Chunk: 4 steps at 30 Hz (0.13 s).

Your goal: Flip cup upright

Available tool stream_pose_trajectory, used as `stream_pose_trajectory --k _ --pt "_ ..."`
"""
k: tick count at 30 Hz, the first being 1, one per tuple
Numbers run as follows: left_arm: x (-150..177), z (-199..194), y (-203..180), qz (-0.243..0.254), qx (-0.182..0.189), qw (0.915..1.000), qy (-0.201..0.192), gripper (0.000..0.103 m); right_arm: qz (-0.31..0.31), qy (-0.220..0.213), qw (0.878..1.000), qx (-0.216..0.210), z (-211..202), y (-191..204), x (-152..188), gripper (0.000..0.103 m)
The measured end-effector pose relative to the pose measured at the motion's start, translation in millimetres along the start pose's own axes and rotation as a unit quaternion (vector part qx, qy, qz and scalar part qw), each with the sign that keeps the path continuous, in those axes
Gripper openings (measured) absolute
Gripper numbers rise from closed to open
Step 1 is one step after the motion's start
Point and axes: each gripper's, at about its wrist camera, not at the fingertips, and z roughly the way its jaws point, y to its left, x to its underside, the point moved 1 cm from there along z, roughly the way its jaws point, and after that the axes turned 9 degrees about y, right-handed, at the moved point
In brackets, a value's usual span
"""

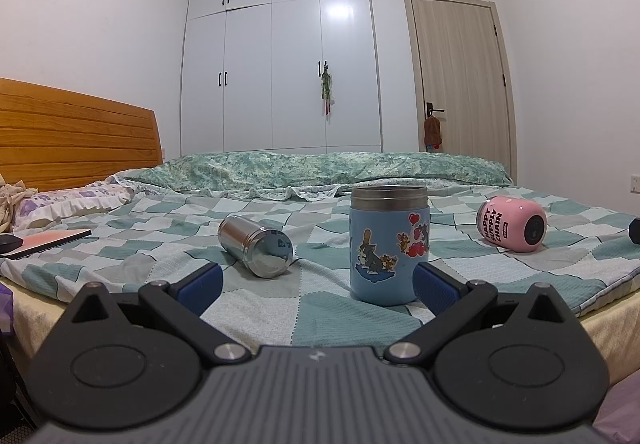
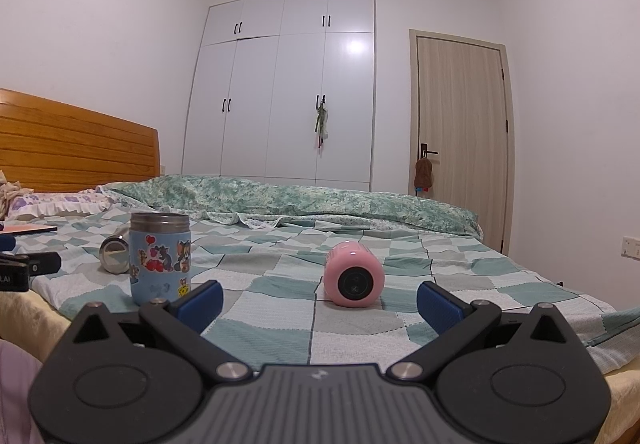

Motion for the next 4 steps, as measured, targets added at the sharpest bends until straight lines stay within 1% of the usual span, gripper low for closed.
stream_pose_trajectory --k 4 --pt "-0.3 0.3 0.7 0.000 0.003 1.0000 0.002 0.103 0.000 0.000 1.000 0.000 0.0 0.1 0.0 0.103"
